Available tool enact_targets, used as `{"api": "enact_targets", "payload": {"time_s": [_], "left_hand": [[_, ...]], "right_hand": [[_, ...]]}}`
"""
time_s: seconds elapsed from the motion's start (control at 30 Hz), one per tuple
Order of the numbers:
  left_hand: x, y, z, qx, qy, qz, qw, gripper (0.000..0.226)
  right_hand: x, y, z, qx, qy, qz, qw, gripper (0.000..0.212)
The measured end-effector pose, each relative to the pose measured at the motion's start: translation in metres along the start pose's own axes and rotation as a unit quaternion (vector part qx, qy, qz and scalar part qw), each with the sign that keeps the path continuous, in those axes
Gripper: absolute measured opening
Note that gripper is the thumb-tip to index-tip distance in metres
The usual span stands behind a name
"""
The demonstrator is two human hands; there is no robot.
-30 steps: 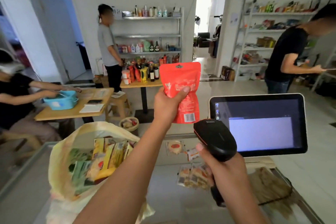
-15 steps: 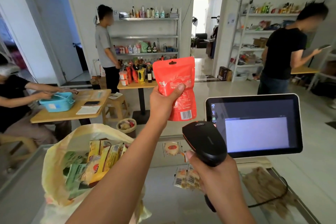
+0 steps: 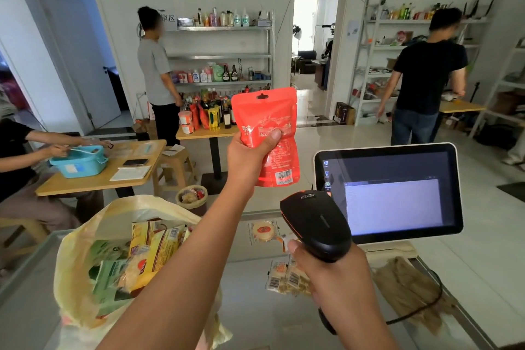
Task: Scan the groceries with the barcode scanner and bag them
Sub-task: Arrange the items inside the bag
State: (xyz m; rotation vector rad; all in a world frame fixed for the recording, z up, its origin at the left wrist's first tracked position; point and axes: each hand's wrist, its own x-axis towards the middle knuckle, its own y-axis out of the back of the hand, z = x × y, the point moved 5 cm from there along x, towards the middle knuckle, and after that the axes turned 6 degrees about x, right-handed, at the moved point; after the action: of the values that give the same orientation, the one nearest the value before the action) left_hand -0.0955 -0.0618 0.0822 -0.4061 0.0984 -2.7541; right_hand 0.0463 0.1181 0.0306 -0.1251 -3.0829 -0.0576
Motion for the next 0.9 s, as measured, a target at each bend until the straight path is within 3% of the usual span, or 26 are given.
{"api": "enact_targets", "payload": {"time_s": [0.23, 0.53, 0.67, 0.83, 0.9], "left_hand": [[0.001, 0.003, -0.001, 0.003, -0.001, -0.002, 1.000, 0.046], [-0.014, 0.029, 0.013, 0.003, -0.011, -0.007, 1.000, 0.032], [-0.031, 0.088, 0.028, 0.022, -0.021, 0.025, 0.999, 0.027], [-0.067, 0.194, 0.043, 0.064, -0.043, 0.135, 0.988, 0.034], [-0.085, 0.232, 0.044, 0.084, -0.044, 0.169, 0.981, 0.034]], "right_hand": [[0.002, 0.000, 0.002, 0.000, 0.001, -0.006, 1.000, 0.018], [0.006, -0.012, 0.011, 0.017, 0.001, -0.032, 0.999, 0.019], [0.004, -0.044, 0.019, 0.054, -0.017, -0.095, 0.994, 0.022], [-0.017, -0.101, 0.011, 0.034, 0.026, -0.251, 0.967, 0.028], [-0.019, -0.114, 0.013, 0.029, 0.045, -0.251, 0.966, 0.019]]}}
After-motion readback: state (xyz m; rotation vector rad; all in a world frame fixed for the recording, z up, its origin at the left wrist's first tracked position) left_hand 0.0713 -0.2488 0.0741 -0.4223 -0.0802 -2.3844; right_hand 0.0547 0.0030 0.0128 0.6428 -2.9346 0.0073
